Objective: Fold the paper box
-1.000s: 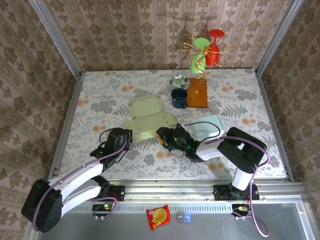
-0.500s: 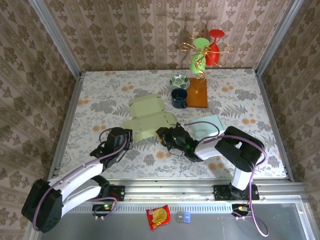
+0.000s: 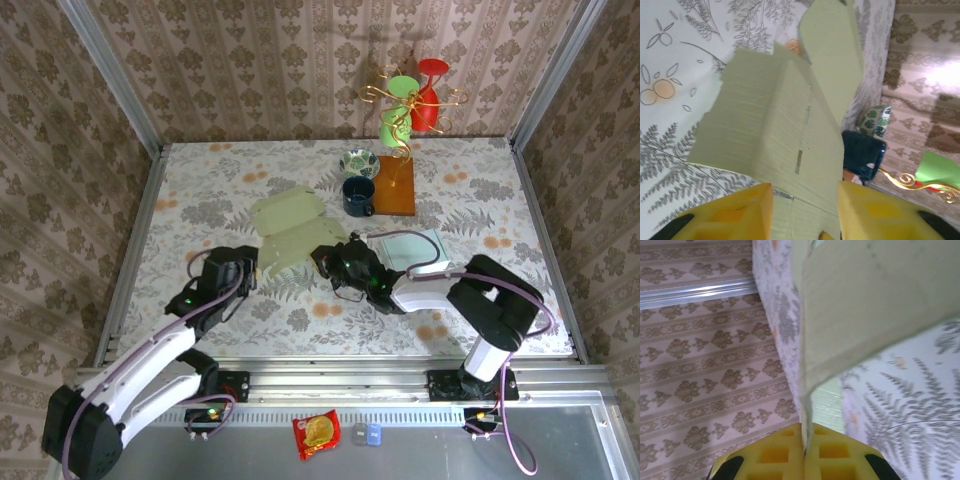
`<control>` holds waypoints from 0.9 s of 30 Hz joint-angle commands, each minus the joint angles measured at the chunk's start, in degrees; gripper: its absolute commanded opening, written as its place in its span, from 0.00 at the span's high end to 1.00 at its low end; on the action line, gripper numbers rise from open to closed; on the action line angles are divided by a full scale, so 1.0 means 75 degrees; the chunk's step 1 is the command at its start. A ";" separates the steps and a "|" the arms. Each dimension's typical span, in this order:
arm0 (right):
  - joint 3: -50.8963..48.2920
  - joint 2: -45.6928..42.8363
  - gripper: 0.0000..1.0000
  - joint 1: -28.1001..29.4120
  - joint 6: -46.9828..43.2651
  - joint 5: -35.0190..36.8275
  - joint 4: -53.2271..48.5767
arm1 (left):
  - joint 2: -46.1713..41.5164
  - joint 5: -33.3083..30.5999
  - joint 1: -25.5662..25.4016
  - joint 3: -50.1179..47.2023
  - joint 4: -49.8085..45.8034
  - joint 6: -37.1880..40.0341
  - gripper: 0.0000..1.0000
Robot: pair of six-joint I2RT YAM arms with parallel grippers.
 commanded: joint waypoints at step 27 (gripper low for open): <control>0.5690 -0.0911 1.00 0.0111 0.2360 0.1038 -0.8762 | 0.0931 0.1872 0.2563 0.3994 -0.4351 0.6268 0.53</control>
